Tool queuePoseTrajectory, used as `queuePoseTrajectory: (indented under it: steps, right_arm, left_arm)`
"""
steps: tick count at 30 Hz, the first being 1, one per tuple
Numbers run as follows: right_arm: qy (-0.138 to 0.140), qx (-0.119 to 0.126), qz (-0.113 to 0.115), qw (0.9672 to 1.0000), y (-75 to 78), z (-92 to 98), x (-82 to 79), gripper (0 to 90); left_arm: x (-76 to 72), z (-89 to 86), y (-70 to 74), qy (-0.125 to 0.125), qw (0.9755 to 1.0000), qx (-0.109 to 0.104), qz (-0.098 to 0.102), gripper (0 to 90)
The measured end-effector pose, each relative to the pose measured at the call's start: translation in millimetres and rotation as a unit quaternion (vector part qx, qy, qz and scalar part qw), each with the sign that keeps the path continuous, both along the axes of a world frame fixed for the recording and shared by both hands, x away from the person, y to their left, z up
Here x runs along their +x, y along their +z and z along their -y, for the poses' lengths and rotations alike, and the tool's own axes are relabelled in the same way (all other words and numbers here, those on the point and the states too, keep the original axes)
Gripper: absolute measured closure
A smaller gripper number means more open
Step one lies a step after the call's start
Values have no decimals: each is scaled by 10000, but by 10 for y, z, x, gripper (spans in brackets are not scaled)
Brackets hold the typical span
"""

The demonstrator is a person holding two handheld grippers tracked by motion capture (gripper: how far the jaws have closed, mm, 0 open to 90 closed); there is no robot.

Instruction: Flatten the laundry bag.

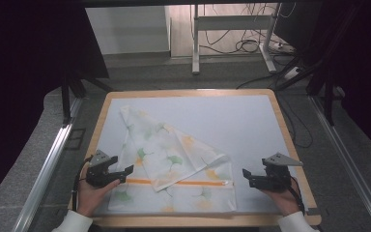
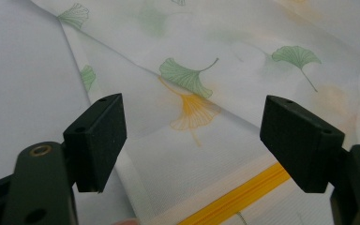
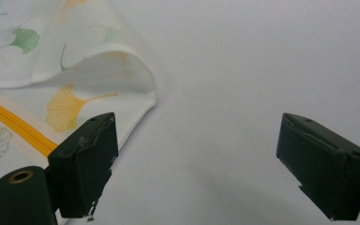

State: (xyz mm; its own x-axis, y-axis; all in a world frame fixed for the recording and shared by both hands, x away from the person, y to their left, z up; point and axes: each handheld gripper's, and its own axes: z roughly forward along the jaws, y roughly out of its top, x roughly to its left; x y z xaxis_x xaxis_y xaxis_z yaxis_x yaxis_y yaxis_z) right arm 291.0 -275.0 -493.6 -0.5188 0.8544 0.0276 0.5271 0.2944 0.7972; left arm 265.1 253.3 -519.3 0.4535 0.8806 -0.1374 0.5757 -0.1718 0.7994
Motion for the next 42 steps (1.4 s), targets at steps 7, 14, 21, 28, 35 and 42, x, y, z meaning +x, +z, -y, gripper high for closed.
queuePoseTrajectory:
  steps: [7, 14, 21, 28, 35, 42]
  right_arm:
    - [143, 7, -27, 9999, -4, -45, -16, 183]
    - [202, 17, -50, 9998, 7, -70, -27, 228]
    - [168, 27, -56, 9998, 8, -60, -26, 255]
    - [194, 22, -47, 9998, 12, -73, -31, 281]
    - [247, 73, -63, 9996, 22, -85, -33, 305]
    - [341, 131, -17, 9993, 62, -120, -42, 321]
  left_arm:
    - [-14, -29, -21, 13, 10000, -22, -64, 227]
    - [-4, -19, -32, -11, 9999, -12, -103, 227]
    - [1, -15, -38, -20, 9999, 4, -131, 227]
    - [2, -12, -43, -20, 9999, 15, -148, 227]
    - [4, -13, -47, -18, 9998, 12, -175, 227]
    - [5, -20, -46, 13, 9998, 11, -182, 228]
